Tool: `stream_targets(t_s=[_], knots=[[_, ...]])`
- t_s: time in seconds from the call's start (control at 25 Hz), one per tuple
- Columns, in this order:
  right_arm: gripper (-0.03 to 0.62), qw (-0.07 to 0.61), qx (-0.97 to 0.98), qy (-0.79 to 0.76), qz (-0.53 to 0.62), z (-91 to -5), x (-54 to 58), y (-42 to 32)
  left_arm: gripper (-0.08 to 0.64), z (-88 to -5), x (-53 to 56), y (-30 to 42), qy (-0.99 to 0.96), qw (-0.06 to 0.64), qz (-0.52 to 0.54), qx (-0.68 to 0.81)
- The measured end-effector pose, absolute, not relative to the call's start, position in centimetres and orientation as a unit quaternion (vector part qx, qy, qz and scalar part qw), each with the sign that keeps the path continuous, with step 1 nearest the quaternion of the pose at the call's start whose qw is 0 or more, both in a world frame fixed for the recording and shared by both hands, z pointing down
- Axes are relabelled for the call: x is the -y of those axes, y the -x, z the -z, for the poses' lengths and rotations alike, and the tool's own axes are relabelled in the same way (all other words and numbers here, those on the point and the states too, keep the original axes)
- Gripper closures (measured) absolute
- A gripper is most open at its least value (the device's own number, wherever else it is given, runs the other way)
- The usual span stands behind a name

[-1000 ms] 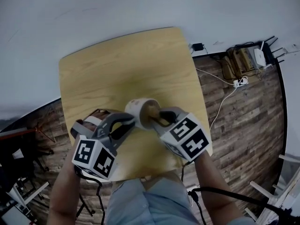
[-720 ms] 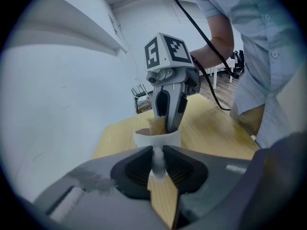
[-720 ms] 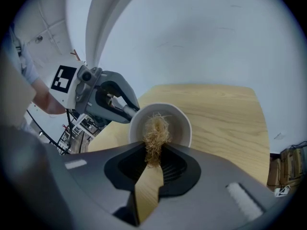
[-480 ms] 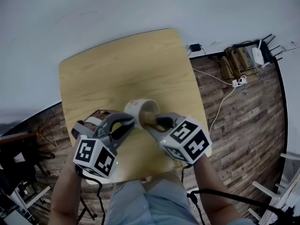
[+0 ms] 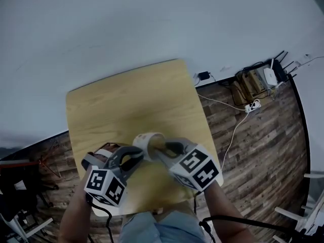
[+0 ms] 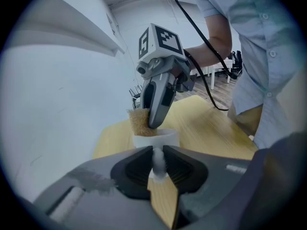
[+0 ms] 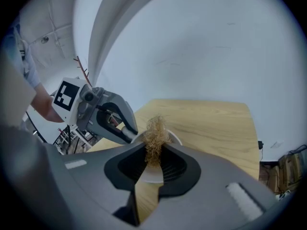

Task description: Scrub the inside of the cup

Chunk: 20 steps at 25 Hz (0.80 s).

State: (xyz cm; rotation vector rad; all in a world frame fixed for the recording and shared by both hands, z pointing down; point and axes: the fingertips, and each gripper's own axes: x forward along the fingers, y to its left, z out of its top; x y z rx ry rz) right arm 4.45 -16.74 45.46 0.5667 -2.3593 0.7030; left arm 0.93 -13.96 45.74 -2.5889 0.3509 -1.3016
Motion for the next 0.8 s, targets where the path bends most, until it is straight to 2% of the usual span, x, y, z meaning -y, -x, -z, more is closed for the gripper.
stream_targets(t_s=[0.8], knots=[[0.522, 0.32, 0.873, -0.23, -0.286, -47.6, 13.5, -6.0, 0.465, -45.6, 14.1, -1.0, 0.883, 0.098, 0.437, -0.142]])
